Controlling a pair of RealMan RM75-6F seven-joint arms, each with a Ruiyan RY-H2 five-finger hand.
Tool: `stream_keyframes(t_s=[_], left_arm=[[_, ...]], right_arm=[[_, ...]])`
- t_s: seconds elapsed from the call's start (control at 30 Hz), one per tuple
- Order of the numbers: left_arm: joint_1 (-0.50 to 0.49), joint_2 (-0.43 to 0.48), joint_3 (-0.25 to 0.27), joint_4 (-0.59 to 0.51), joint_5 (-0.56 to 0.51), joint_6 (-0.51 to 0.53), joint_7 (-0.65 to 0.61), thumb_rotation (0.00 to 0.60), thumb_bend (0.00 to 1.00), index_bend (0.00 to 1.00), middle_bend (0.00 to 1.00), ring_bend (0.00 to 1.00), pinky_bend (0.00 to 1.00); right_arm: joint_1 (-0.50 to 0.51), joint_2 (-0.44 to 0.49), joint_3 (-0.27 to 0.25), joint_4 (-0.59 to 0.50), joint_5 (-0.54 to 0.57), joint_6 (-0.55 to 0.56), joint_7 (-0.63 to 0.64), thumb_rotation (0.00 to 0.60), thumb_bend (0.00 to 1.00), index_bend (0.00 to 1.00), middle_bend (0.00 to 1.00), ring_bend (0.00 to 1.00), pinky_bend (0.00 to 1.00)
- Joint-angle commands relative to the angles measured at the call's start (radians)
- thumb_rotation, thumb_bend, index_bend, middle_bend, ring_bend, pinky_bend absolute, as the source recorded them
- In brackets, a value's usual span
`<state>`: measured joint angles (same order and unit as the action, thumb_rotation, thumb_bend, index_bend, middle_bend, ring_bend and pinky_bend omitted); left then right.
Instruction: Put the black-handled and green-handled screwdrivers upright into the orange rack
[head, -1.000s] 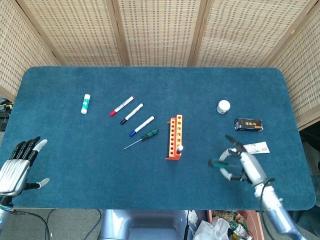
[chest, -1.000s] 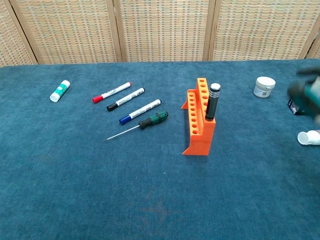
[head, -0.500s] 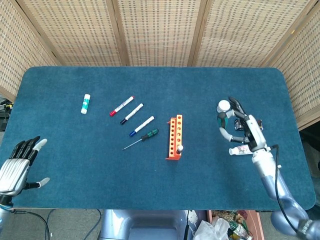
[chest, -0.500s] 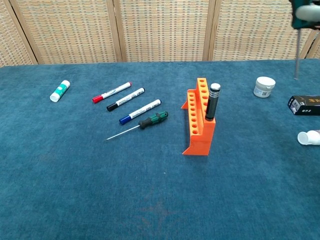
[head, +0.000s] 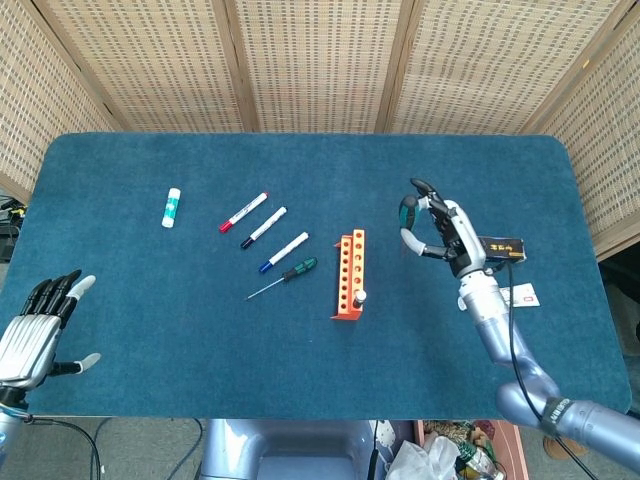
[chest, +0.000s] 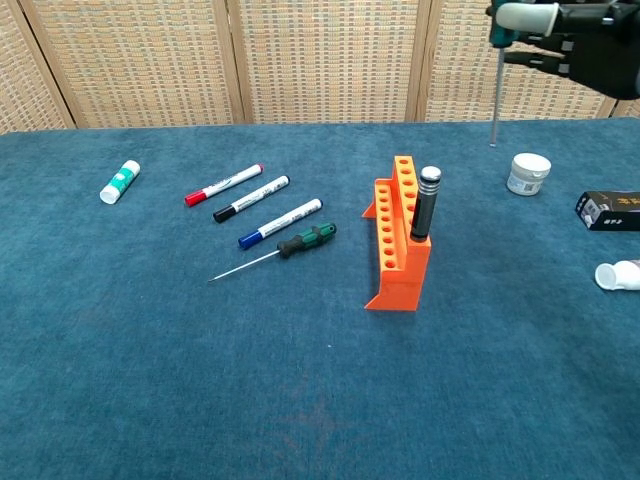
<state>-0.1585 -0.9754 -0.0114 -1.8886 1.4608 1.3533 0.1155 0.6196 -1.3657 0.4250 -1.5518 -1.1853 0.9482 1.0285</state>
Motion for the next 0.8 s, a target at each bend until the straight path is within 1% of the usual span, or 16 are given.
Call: stream_keyframes(t_s=[0.03, 0.3, 0.4, 0.57, 0.8], left_arm=[[-0.003, -0.001, -0.002, 0.0, -0.005, -0.004, 0.003, 0.6, 0.0, 0.0, 0.0, 0.0, 0.0], [-0.008, -0.002, -0.007, 0.002, -0.022, -0.014, 0.004, 0.6, 0.0, 0.0, 0.0, 0.0, 0.0], [-0.01, -0.002, -0.006, 0.001, -0.023, -0.018, 0.005, 0.6, 0.0, 0.0, 0.0, 0.0, 0.0], [-0.011, 0.0, -0.007, 0.002, -0.027, -0.019, 0.0, 0.6, 0.0, 0.0, 0.0, 0.0, 0.0], [-0.012, 0.0, -0.007, 0.004, -0.028, -0.021, -0.003, 0.6, 0.0, 0.0, 0.0, 0.0, 0.0]], right_arm=[[0.025, -0.043, 0.024, 0.032, 0.011, -0.005, 0.021, 0.6, 0.43, 0.66, 0.08, 0.0, 0.02], [0.072, -0.11, 0.036, 0.062, 0.044, -0.046, 0.005, 0.6, 0.43, 0.67, 0.1, 0.0, 0.0], [0.093, -0.139, 0.038, 0.075, 0.062, -0.062, -0.022, 0.6, 0.43, 0.67, 0.1, 0.0, 0.0], [0.102, -0.176, 0.031, 0.076, 0.076, -0.067, -0.054, 0.6, 0.43, 0.68, 0.1, 0.0, 0.0], [0.112, -0.205, 0.036, 0.084, 0.091, -0.078, -0.087, 0.6, 0.43, 0.68, 0.1, 0.0, 0.0]])
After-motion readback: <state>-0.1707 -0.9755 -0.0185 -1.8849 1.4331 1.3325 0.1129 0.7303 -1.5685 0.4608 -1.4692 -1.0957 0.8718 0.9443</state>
